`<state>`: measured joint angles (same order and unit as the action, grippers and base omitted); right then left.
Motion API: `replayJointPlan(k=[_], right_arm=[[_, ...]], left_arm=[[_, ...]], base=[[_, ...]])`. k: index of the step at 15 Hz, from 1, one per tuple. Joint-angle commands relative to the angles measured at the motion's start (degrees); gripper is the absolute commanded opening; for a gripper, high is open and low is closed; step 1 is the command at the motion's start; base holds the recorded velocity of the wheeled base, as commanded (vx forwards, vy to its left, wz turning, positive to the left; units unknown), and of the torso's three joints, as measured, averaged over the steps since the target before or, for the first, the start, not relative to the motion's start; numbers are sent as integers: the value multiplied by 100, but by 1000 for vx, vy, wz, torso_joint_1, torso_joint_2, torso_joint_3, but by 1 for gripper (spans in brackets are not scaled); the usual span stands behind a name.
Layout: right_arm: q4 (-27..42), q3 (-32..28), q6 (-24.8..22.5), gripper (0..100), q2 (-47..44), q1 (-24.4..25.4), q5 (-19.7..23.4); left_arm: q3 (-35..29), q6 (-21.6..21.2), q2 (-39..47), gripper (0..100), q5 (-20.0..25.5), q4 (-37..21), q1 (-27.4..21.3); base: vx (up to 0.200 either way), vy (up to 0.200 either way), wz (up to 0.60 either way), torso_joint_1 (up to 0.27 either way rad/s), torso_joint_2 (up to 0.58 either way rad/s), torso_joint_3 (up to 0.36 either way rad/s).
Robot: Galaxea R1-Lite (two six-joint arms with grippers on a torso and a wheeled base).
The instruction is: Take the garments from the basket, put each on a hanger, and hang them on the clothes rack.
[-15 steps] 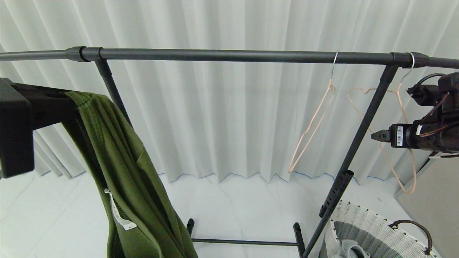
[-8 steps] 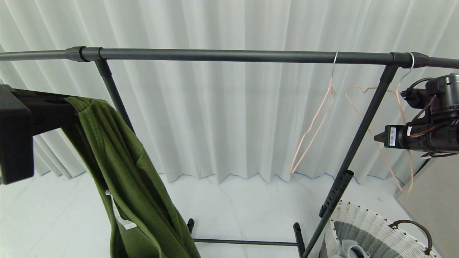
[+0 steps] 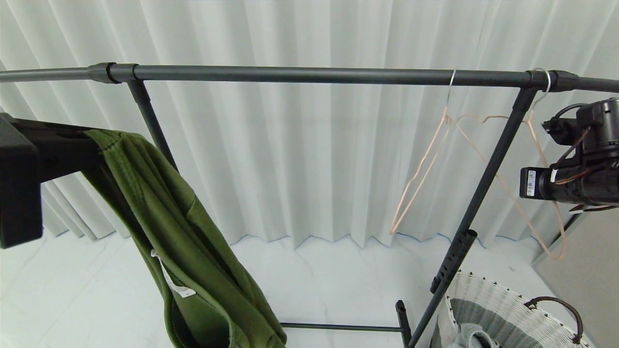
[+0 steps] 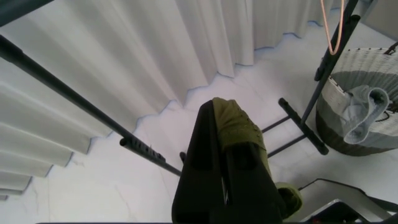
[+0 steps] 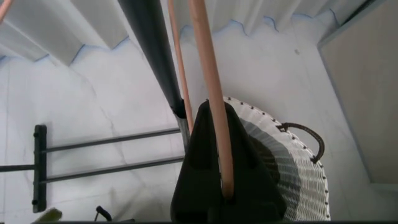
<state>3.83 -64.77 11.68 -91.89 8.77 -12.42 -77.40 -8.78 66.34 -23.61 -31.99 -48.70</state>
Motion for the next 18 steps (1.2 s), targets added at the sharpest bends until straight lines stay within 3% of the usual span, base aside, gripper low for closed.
replayJointPlan(k=[1, 8, 11, 18], right_arm=[[-14, -9, 1, 0, 154, 2, -6], [118, 210, -8, 0, 857, 29, -261], [479, 711, -16, 0, 1508, 205, -744], [804, 1590, -78, 0, 2641, 626, -902]], left_arm=[[5, -10, -16, 0, -3, 0, 1], [41, -54, -95, 0, -3, 0, 1], [67, -54, -95, 0, -126, 0, 19], [260, -63, -271, 0, -267, 0, 124]], base=[[0, 0, 0, 0, 0, 0], [0, 0, 0, 0, 0, 0], [0, 0, 0, 0, 0, 0], [-200, 0, 0, 2, 2, 5]])
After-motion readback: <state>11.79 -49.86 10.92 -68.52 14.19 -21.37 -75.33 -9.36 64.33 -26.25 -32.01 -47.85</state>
